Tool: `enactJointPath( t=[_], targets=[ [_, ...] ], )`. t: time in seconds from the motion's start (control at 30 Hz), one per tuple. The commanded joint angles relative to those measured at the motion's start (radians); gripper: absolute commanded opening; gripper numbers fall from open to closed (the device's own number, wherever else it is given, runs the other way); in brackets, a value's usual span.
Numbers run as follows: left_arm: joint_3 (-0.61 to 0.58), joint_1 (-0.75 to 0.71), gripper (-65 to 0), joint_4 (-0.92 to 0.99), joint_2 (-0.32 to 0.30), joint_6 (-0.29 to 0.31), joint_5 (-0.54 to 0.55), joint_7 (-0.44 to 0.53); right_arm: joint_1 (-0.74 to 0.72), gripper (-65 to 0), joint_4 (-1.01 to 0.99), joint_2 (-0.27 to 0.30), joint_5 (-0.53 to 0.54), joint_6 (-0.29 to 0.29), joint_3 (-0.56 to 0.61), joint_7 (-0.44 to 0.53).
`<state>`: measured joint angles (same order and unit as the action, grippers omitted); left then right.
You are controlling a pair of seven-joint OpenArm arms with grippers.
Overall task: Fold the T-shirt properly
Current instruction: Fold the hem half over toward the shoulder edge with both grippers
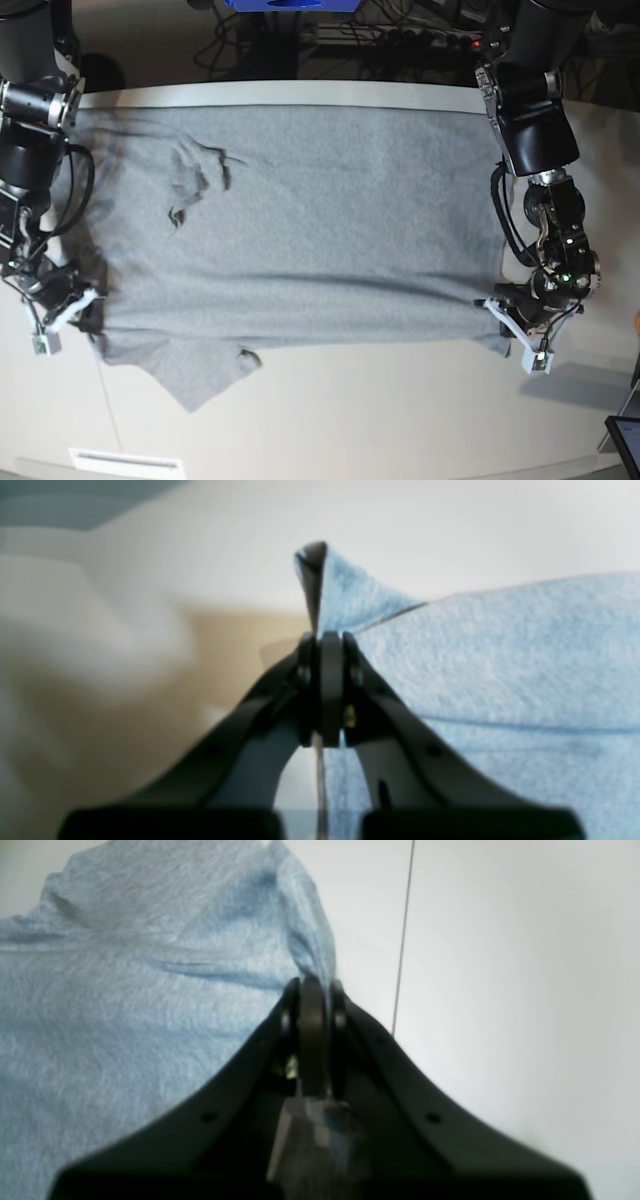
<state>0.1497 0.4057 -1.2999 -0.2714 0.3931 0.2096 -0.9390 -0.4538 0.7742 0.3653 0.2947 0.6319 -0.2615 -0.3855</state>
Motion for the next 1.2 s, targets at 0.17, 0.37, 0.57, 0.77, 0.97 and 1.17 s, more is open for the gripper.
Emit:
enactJointPath(
  t=[0.17, 0.37, 0.57, 0.77, 0.97, 1.17],
  targets=[
    [-0.005, 0.002, -65.0, -0.037, -0.012, -0.006, 0.003, 0.018, -0.01, -65.0, 0.018, 0.019, 0.021, 0.006, -0.006, 0.026],
    [-0.005, -0.001, -65.0, -0.037, -0.012, -0.006, 0.003, 0.018, 0.013, -65.0, 0.047, 0.021, 0.021, 0.006, -0.006, 0.009],
    [-0.005, -0.021, -65.0, -0.051, -0.012, -0.006, 0.003, 0.018, 0.043, -65.0, 0.115, 0.021, 0.022, 0.006, -0.006, -0.003],
    [-0.005, -0.054, -65.0, -0.109, -0.012, -0.006, 0.003, -0.035, 0.049, -65.0, 0.118, 0.034, 0.022, 0.006, -0.008, -0.033],
    [-0.006, -0.058, -65.0, -0.166, -0.012, -0.006, 0.003, -0.07, 0.062, -65.0, 0.12, 0.039, 0.022, 0.004, -0.008, -0.063],
    [-0.006, -0.087, -65.0, -0.16, -0.012, -0.006, 0.003, -0.07, 0.097, -65.0, 0.152, 0.034, 0.022, 0.004, -0.042, -0.066]
  ],
)
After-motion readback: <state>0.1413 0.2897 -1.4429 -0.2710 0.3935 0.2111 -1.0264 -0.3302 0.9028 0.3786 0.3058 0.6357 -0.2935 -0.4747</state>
